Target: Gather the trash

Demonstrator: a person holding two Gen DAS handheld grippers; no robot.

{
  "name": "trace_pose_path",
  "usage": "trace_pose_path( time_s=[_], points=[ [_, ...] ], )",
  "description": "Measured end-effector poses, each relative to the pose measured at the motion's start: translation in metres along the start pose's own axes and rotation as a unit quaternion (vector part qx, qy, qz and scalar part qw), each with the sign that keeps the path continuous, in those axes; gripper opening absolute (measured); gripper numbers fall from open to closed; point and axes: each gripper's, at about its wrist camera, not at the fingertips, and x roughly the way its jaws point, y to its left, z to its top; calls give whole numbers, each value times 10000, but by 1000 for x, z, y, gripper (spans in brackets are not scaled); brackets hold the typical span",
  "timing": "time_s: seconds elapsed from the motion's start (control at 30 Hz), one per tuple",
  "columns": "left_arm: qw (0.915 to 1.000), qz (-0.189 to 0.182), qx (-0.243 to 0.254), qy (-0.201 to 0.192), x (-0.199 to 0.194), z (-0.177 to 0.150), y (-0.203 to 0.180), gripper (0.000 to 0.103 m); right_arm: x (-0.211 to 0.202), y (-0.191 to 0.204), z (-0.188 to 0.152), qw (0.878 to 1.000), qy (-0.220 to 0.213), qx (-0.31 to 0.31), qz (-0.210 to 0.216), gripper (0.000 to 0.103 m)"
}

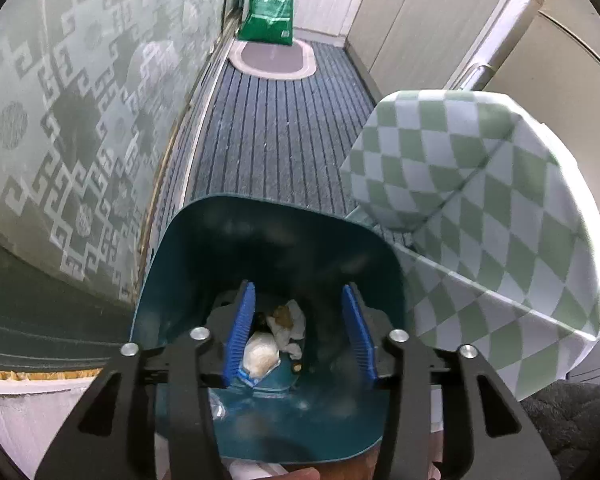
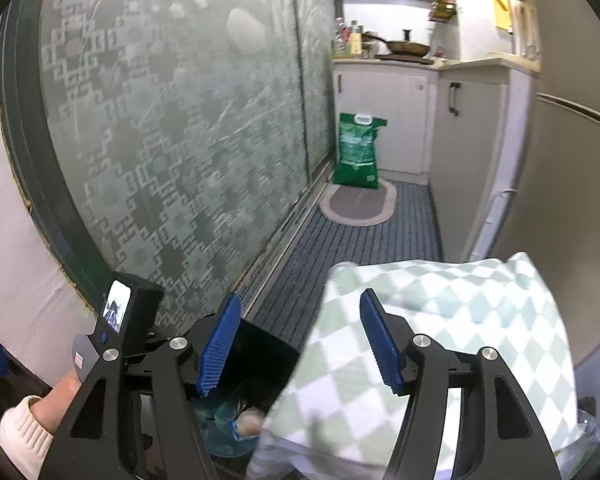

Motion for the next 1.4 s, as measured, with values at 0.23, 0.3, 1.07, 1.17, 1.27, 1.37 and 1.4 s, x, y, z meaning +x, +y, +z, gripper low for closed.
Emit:
trace_pose_path(
  time_s=[0.23, 0.3, 1.07, 1.17, 1.27, 1.37, 1.4],
  points=[
    [9973, -182, 245, -662, -29, 11, -31, 69, -23, -37, -5, 9993, -178, 274, -177, 68],
    [9952, -213, 346, -885, -42, 13, -41, 77, -29, -45, -8, 9990, -211, 328, -207, 71],
    [9659, 496, 809, -2410, -141, -43, -77, 99, -108, -80, -23, 9954, -804, 143, -505, 100],
    [9652, 497, 761, -2452, -146, -56, -82, 99, -114, -83, -29, 9951, -823, 117, -535, 100],
    [9649, 526, 734, -2465, -144, -73, -86, 99, -119, -82, -41, 9965, -699, -12, -456, 100],
    [9630, 672, 879, -2458, -140, -78, -93, 99, -128, -73, -53, 9955, -662, -351, -586, 100],
    [9614, 743, 931, -2479, -141, -78, -95, 99, -130, -71, -57, 9952, -668, -387, -597, 100]
  ],
)
